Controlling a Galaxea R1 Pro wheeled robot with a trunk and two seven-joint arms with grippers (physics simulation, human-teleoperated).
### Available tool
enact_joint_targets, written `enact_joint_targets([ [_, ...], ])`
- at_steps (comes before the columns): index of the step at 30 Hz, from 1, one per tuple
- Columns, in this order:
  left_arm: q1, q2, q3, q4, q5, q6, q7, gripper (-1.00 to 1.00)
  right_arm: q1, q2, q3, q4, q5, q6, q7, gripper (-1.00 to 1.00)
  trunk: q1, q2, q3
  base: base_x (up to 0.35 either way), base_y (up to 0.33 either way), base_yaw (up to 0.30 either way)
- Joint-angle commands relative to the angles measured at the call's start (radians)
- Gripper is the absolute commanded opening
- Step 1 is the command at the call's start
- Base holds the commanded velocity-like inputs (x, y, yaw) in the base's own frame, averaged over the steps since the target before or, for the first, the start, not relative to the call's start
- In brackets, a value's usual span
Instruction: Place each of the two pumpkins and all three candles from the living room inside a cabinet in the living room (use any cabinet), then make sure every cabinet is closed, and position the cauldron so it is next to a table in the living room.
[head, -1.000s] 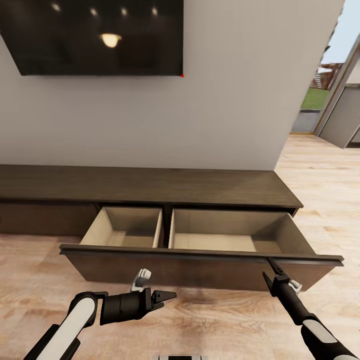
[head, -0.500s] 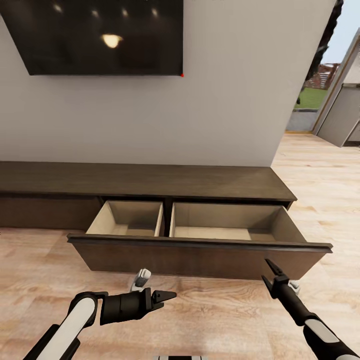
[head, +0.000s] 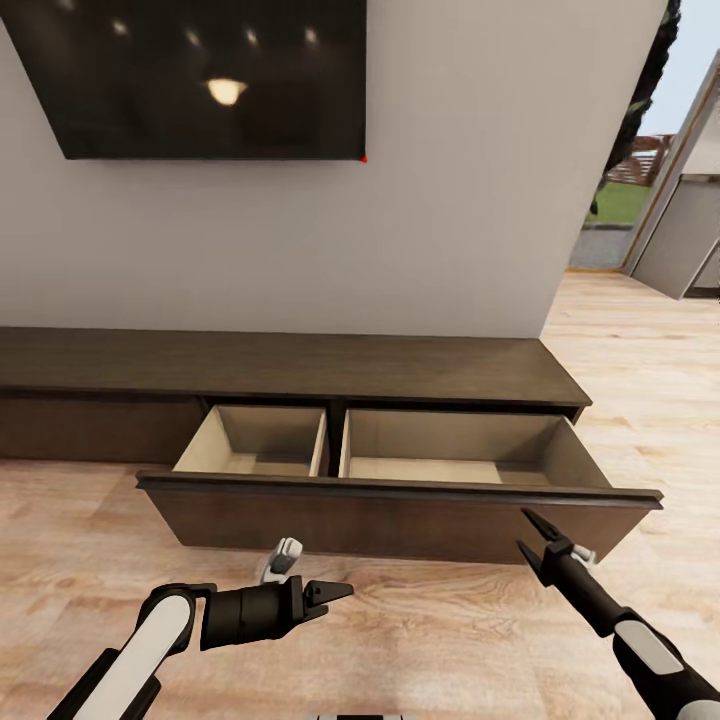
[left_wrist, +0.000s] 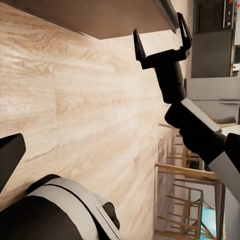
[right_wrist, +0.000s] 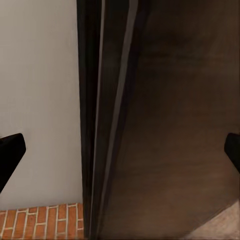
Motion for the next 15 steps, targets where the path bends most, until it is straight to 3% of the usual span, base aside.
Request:
enact_joint_targets([
  [1, -0.001, 0.001, -0.001, 0.0, -0.008, 0.001, -0.008, 1.0, 0.0, -0.001, -0.001, -0.002, 0.001, 0.015, 0.001, 1.0, 0.0, 0.0, -0.001, 0.0, 0.0, 0.0],
  [5, -0.001, 0.001, -0.001, 0.0, -0.008, 0.001, -0.008, 1.0, 0.0, -0.006, 0.004, -0.002, 0.075, 0.049, -0.004, 1.0, 0.0, 0.0, -0.001, 0.0, 0.0, 0.0],
  [9, -0.001, -0.009, -0.001, 0.002, -0.008, 0.001, -0.008, 1.0, 0.0, -0.006, 0.004, -0.003, 0.123, 0.057, -0.016, 1.0, 0.0, 0.0, -0.001, 0.0, 0.0, 0.0],
  [15, -0.001, -0.025, -0.004, 0.005, -0.008, 0.001, -0.007, 1.0, 0.001, -0.004, 0.007, 0.005, 0.15, 0.122, -0.048, 1.0, -0.002, 0.0, 0.011, 0.0, 0.0, 0.0],
])
